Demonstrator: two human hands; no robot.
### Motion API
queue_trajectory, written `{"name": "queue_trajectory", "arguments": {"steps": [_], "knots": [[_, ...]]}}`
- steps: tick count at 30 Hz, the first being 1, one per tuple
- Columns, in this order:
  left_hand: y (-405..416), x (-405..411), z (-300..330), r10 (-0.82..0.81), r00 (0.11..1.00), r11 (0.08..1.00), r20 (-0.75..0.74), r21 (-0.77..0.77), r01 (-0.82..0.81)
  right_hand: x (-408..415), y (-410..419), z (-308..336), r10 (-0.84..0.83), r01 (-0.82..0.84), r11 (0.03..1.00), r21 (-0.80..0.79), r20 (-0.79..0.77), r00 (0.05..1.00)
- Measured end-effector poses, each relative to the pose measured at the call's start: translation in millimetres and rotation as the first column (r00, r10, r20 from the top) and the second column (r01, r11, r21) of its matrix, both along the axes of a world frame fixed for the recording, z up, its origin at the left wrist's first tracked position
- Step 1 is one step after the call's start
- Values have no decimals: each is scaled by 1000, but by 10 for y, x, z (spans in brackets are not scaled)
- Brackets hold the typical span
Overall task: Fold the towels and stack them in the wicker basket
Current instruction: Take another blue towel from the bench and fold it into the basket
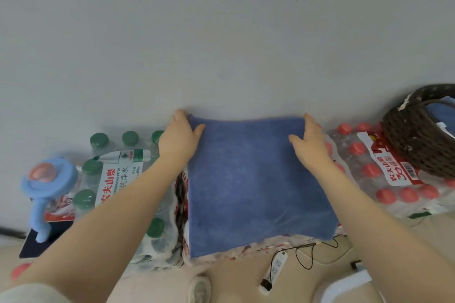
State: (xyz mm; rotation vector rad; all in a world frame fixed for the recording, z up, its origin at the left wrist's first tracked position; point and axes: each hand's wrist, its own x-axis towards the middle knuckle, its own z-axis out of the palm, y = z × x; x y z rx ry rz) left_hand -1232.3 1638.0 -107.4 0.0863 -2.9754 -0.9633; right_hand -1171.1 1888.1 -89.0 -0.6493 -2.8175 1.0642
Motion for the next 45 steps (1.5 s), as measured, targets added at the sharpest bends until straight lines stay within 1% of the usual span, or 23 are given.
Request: {"name": "queue_trajectory", "arguments": {"steps": [2, 4, 5, 6, 7, 8, 11, 13, 16, 18, 20, 22, 24, 26, 27, 29, 30, 32, 33, 35, 38, 41, 45], "knots": [[36, 183, 30, -33, 978, 996, -205, -85, 16, 127, -148, -40, 195, -184, 953, 239, -21, 981], [107, 437, 26, -310, 878, 949, -365, -180, 260, 288, -318, -97, 374, -373, 856, 359, 68, 925], [130, 571, -55, -487, 785, 871, -383, -284, 402, 383, -389, -139, 436, -447, 802, 395, 124, 891], [149, 712, -138, -628, 710, 770, -318, -387, 507, 470, -429, -184, 477, -505, 748, 430, 180, 860], [156, 839, -189, -694, 693, 689, -195, -459, 561, 548, -420, -233, 492, -543, 709, 450, 235, 838], [148, 948, -217, -685, 725, 661, -77, -484, 573, 623, -368, -269, 489, -563, 691, 454, 280, 826], [52, 1122, -256, -473, 875, 771, 101, -433, 467, 814, -41, -341, 441, -540, 710, 451, 313, 841], [31, 1232, -262, -362, 927, 864, 95, -339, 372, 947, 228, -384, 392, -507, 744, 436, 329, 859], [61, 1465, -235, -236, 970, 943, -53, -254, 216, 1135, 532, -414, 265, -388, 832, 397, 330, 906], [63, 1630, -222, -144, 990, 973, 3, -180, 143, 1255, 615, -388, 196, -267, 905, 333, 231, 953], [56, 1793, -231, -81, 996, 992, 22, -100, 83, 1398, 620, -330, 137, -137, 975, 175, 16, 990], [72, 1984, -280, -24, 999, 999, -28, -32, 23, 1551, 589, -320, 54, -23, 988, 152, -207, 977], [112, 2195, -378, 83, 996, 994, -29, 70, -81, 1679, 555, -383, -66, 93, 991, 98, -257, 964], [151, 2355, -467, 277, 960, 922, 37, 270, -277, 1769, 483, -453, -198, 175, 970, -169, -131, 971], [181, 2409, -482, 369, 922, 840, 119, 382, -386, 1801, 445, -491, -231, 204, 931, -304, -55, 971], [251, 2459, -504, 452, 845, 659, 286, 532, -532, 1820, 363, -558, -274, 281, 802, -527, 93, 957], [291, 2474, -506, 444, 834, 612, 327, 569, -549, 1821, 328, -569, -296, 329, 714, -618, 160, 942], [358, 2485, -490, 401, 852, 600, 337, 606, -523, 1810, 303, -561, -322, 389, 537, -749, 245, 915], [367, 2475, -501, 386, 856, 602, 343, 610, -516, 1796, 324, -580, -306, 388, 494, -778, 262, 915], [353, 2451, -520, 355, 856, 589, 376, 622, -517, 1807, 364, -526, -222, 358, 533, -767, 281, 934], [322, 2413, -496, 286, 853, 547, 437, 656, -520, 1830, 452, -455, -125, 279, 676, -682, 267, 955], [308, 2374, -442, 233, 853, 573, 467, 643, -509, 1858, 569, -354, -100, 234, 700, -675, 232, 968], [243, 2429, -378, 118, 845, 372, 522, 766, -525, 1960, 730, -304, -24, 148, 669, -729, 178, 984]]}}
